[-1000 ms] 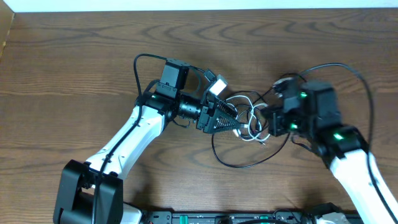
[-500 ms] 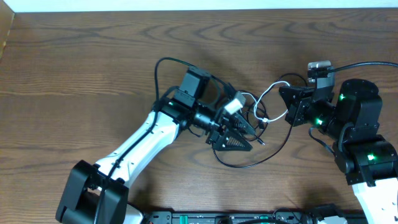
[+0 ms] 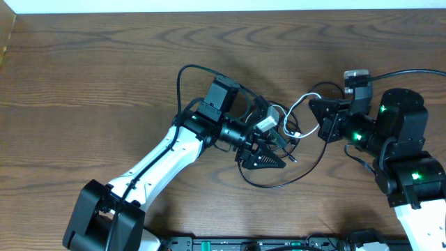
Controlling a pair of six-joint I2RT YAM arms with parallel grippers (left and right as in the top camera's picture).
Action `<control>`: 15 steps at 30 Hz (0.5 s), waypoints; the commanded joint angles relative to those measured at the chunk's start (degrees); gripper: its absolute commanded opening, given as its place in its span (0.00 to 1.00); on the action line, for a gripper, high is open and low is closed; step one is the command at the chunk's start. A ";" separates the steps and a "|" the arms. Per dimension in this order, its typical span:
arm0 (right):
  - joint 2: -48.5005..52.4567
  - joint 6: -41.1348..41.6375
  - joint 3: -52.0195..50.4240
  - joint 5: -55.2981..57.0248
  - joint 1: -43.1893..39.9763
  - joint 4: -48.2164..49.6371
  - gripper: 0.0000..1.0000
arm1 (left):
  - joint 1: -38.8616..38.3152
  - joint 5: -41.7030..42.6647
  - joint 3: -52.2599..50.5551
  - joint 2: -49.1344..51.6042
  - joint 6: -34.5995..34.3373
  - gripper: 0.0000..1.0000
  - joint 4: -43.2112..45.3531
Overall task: Untangle cables
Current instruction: 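Lift the white cable with left gripper and pull it left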
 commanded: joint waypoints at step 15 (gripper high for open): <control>0.02 0.55 1.51 -4.44 -0.44 -0.35 0.01 | -2.93 -25.20 0.50 -0.07 -9.31 0.86 12.13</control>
